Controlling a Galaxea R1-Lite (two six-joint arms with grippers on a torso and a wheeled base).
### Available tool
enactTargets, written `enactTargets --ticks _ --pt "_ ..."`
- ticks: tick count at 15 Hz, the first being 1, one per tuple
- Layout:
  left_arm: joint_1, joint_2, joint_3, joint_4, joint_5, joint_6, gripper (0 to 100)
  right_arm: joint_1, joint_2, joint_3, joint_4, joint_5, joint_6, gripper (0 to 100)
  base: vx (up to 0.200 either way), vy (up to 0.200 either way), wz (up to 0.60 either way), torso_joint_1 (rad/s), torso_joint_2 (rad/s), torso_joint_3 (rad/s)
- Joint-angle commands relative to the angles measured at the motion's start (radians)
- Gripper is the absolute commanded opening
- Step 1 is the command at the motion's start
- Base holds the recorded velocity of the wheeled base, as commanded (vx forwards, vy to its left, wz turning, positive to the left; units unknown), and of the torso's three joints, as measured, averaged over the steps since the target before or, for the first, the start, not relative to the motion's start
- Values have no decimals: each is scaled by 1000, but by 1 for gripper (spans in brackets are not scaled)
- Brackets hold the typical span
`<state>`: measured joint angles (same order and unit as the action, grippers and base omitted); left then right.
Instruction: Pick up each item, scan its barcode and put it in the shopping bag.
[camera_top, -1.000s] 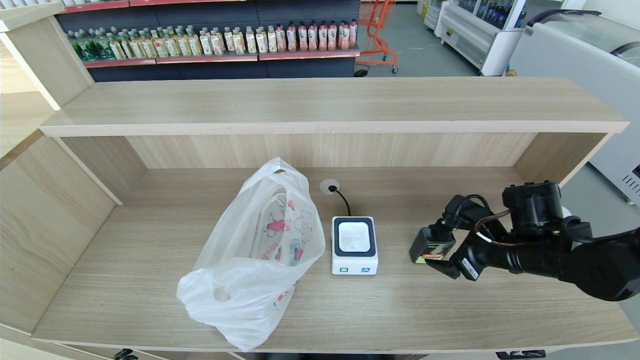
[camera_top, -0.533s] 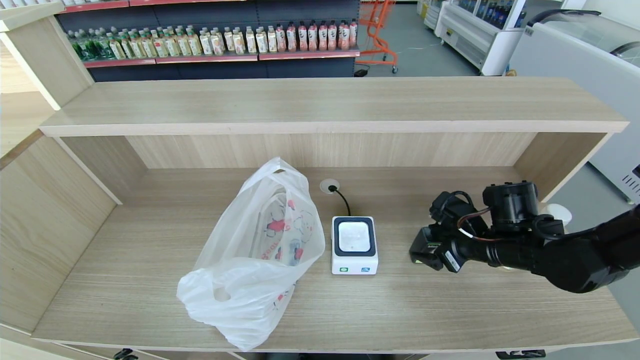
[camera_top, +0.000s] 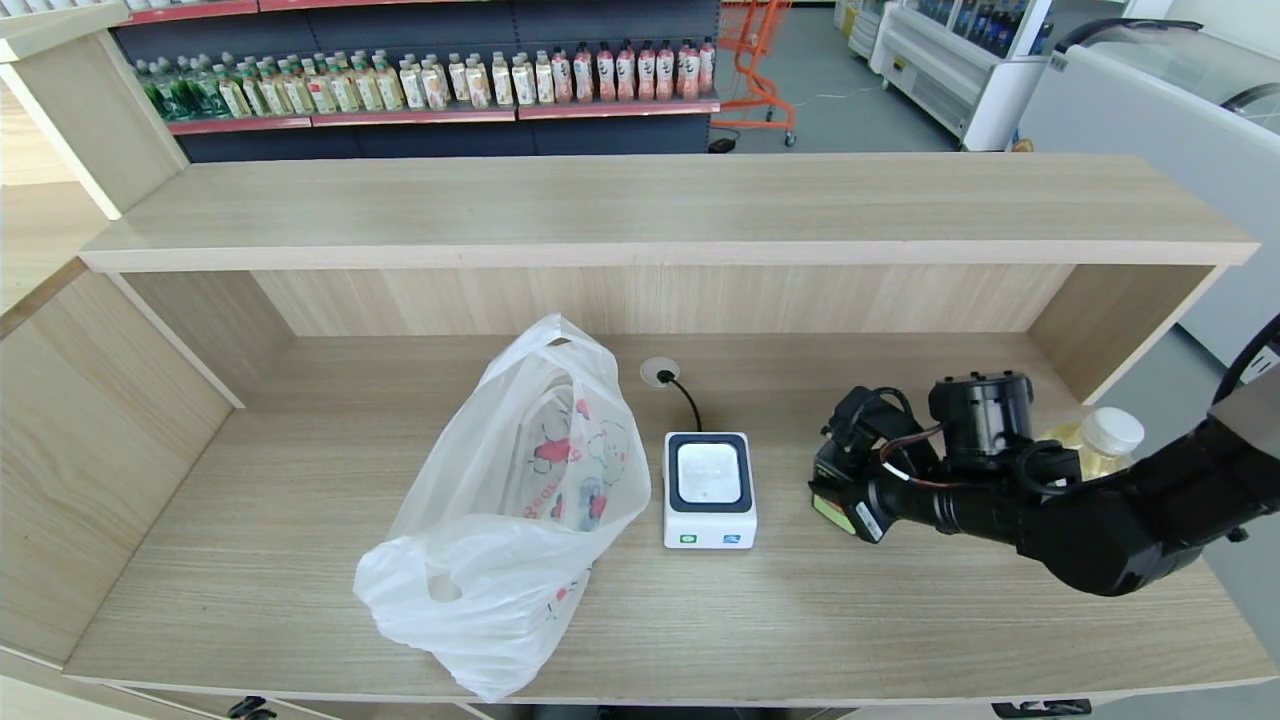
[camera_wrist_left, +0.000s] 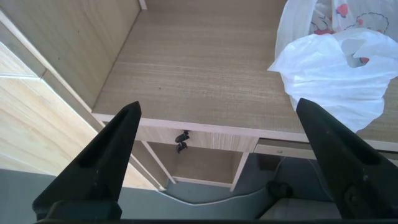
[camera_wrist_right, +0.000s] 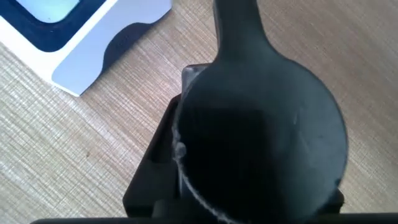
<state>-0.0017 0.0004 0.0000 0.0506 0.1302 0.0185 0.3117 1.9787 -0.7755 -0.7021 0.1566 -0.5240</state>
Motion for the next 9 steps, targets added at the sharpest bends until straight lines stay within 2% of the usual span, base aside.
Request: enactTargets --ticks 1,2,3,5,9 --pt "0 0 0 0 0 0 100 -2 -115 79 -28 1 -1 0 0 0 0 0 0 0" --pt "0 0 0 0 0 0 100 -8 -155 101 -34 1 -1 0 0 0 0 0 0 0" --pt "0 0 0 0 0 0 100 -57 -305 182 -59 3 -7 0 0 0 0 0 0 0" --pt "0 0 0 0 0 0 100 -80 -488 318 -142 -2 -40 0 0 0 0 0 0 0" --pt "0 0 0 0 0 0 100 -112 -574 358 -244 29 -421 0 0 0 0 0 0 0"
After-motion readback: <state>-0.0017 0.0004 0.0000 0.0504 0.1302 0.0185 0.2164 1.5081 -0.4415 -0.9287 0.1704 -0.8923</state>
